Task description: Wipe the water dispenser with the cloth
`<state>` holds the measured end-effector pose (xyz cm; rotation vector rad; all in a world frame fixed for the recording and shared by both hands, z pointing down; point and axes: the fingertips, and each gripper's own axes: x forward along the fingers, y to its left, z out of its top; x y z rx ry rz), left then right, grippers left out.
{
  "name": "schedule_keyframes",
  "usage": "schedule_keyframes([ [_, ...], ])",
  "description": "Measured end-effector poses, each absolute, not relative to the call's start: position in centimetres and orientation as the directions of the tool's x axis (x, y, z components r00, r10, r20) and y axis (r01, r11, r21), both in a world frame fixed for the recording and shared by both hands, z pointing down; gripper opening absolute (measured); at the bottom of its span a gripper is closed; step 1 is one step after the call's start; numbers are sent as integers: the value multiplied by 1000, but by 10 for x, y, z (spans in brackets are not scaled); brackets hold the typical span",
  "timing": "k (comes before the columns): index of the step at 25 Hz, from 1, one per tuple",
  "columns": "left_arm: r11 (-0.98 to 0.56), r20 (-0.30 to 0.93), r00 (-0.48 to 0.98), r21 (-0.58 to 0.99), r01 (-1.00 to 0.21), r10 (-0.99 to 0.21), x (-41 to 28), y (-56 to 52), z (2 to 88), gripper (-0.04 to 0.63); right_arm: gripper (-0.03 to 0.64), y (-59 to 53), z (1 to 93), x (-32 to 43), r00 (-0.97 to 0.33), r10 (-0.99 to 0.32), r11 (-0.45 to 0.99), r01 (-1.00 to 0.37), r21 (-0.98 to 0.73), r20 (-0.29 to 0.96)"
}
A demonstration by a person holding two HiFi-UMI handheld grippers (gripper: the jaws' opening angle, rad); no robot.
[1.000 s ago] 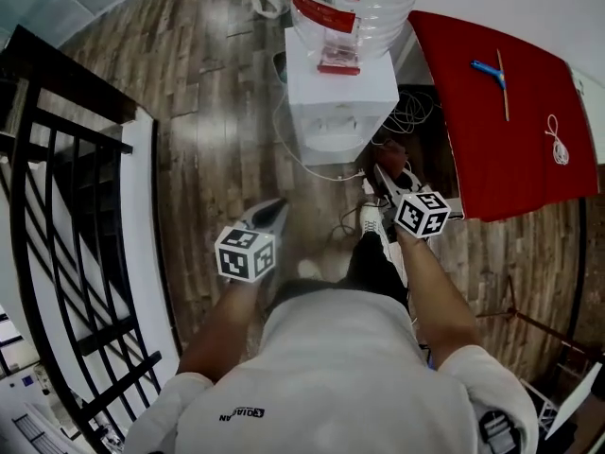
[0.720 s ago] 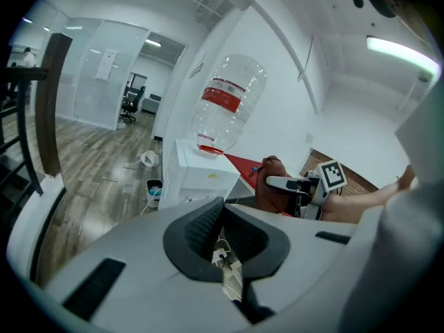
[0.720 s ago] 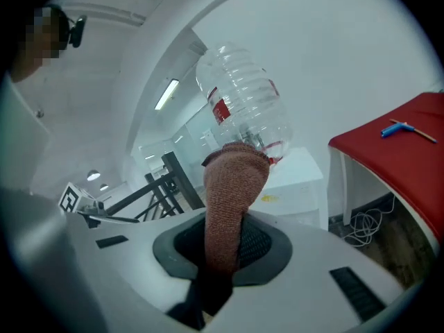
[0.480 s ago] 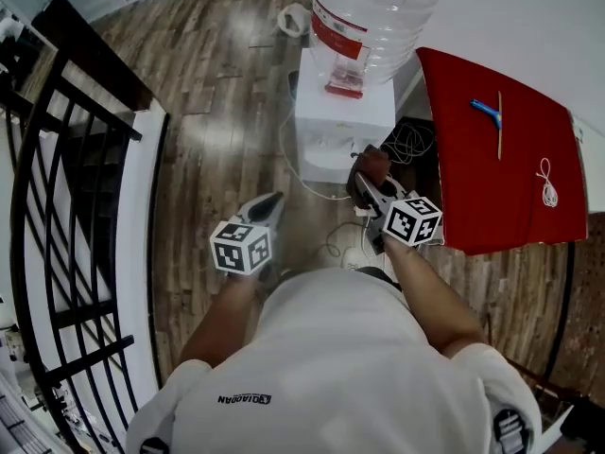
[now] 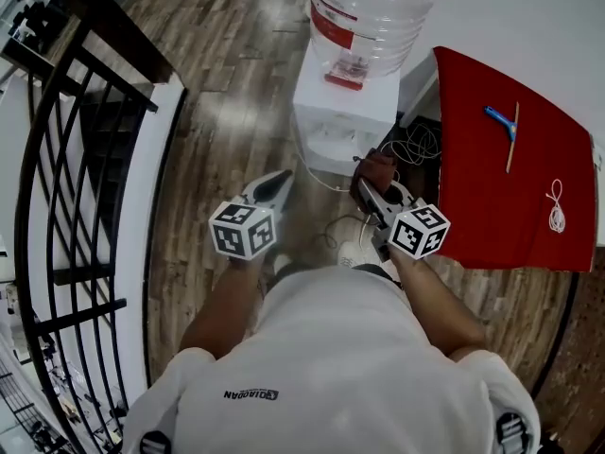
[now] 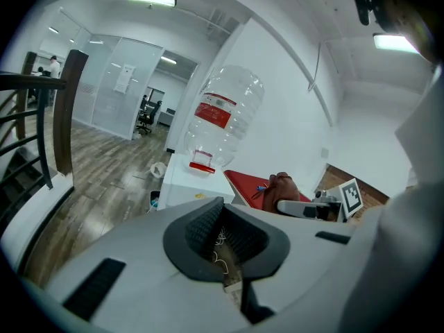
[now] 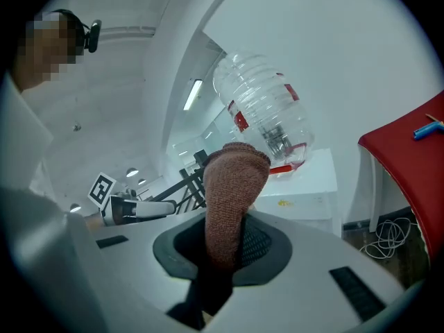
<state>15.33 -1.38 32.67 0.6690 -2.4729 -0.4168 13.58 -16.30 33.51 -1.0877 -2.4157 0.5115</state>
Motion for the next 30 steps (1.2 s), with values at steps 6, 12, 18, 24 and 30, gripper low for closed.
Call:
schedule_keyframes([
  [6,861,451,-756,418,-292,-475,175,-30,340,-11,58,-188,347,148,-526,817,563,638,-525,236],
  [12,870,521,-706,388,-305,-480,210,-35,349,-11,58,-201,355,157,-565,797,570,587,-576,213],
  [18,847,488,-698,387,-364,-523,216,-22,342,-11,58,-173,344,194,-547,812,558,628,-542,202],
  [24,803,454,-664,379,-460,-595,248,16,331,-11,58,-140,323,242,-635,745,642,599,-479,205],
  [30,748,435,-609,361,-557,-664,288,56,326,-11,58,-95,292,300,-706,693,694,597,-403,148],
])
